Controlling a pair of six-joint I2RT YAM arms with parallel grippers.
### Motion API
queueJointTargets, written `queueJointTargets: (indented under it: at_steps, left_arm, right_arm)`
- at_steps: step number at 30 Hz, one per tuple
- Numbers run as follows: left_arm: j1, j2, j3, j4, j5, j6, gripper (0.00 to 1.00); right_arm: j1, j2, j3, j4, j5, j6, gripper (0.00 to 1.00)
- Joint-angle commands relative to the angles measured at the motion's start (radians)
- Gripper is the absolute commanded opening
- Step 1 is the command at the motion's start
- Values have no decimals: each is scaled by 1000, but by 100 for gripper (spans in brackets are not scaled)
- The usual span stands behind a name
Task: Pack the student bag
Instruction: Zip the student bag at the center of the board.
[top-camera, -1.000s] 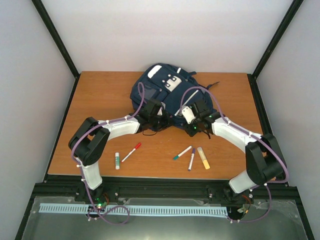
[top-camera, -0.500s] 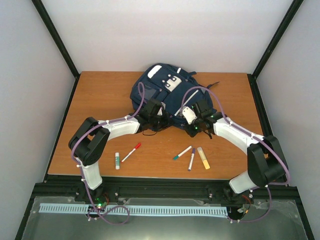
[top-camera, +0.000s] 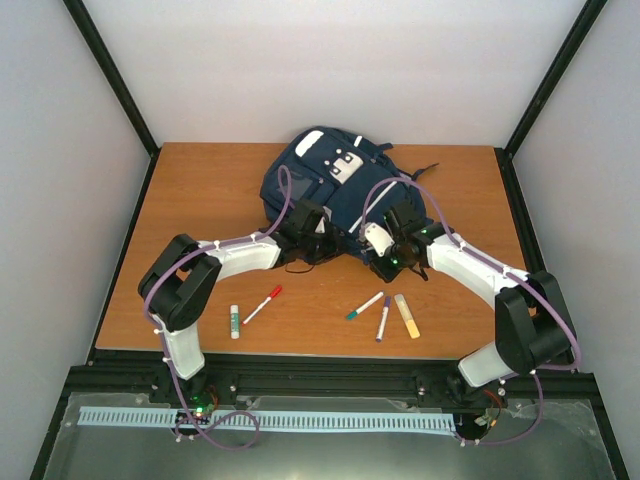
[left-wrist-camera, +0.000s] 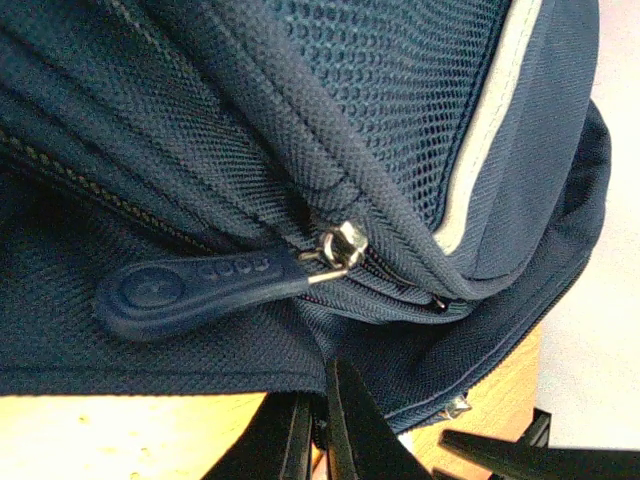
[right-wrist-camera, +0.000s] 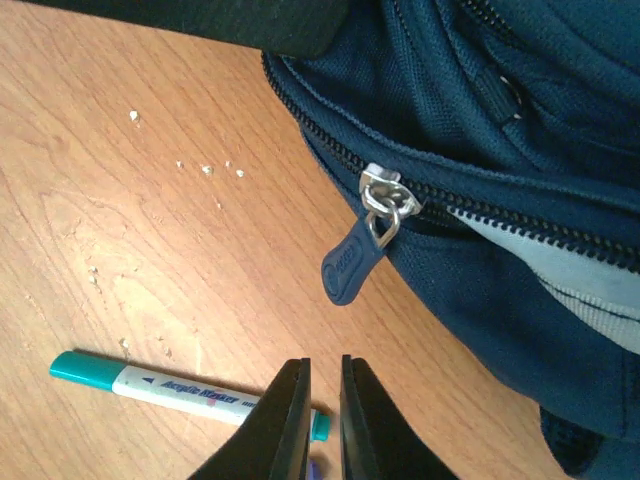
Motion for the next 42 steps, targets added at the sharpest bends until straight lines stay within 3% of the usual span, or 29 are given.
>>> queueJointTargets:
  at_steps: [1, 4, 8, 22, 31, 42]
  left_arm:
    - [-17, 2, -1, 51, 17, 30, 1]
    - [-18, 5, -1, 65, 25, 17, 1]
    - [-23, -2, 5, 72, 26, 5, 1]
    - [-32, -36, -2, 63, 23, 6, 1]
    - [-32, -49, -20, 67, 9, 13, 1]
    - [-32, -43, -23, 75, 13, 15, 1]
  right_arm:
    - [-2, -4, 22, -12, -14, 6, 16]
    - [-2, -1, 23, 38, -7, 29, 34]
    - [0, 11, 26, 91, -8, 48, 40]
    - [2, 94, 81, 154, 137, 75, 41]
    - [0, 15, 35, 124, 195, 31, 29]
    - [0, 30, 14, 130, 55, -12, 11]
